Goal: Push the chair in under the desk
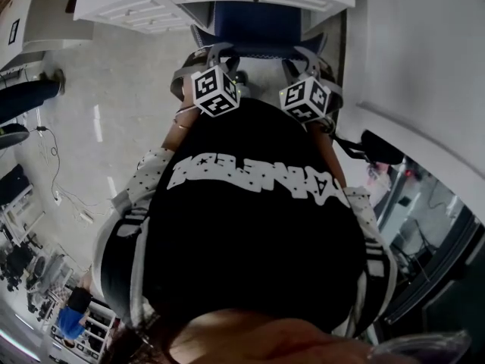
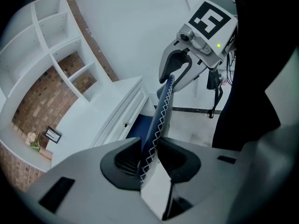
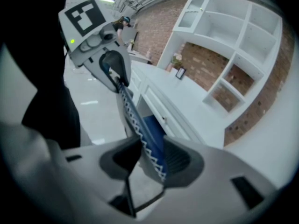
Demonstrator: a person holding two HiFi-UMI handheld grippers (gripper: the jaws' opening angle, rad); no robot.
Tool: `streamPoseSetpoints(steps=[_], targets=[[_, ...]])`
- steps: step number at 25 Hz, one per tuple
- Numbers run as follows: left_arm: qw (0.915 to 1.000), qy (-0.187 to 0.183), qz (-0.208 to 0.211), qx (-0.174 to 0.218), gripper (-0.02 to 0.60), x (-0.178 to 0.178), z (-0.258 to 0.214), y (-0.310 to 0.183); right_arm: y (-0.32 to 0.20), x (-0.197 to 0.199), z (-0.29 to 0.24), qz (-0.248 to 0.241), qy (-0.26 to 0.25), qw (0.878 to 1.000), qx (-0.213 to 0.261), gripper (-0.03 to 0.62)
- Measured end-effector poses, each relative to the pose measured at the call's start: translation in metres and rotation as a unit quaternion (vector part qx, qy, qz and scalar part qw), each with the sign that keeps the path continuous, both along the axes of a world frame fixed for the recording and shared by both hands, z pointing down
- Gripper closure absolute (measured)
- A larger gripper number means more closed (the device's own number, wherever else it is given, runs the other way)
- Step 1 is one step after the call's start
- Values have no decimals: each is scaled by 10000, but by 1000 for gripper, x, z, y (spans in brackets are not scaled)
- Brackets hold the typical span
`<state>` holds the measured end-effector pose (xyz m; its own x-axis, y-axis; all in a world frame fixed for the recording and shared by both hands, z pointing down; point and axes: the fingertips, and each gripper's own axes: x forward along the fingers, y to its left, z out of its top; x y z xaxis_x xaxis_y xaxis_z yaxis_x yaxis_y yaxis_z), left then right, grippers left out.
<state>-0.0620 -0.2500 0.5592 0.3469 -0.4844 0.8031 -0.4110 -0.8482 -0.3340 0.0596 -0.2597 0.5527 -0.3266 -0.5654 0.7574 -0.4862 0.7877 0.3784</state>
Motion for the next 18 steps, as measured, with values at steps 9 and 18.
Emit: streamPoseSetpoints(steps=[9,18], targets=[[9999,14,112,49,446,16,-6,1,1,16,-5,98,24,9999,39,430],[9998,20,197,41,446,18,-1,-15,-13,19,0,164,52,9999,-9,430]])
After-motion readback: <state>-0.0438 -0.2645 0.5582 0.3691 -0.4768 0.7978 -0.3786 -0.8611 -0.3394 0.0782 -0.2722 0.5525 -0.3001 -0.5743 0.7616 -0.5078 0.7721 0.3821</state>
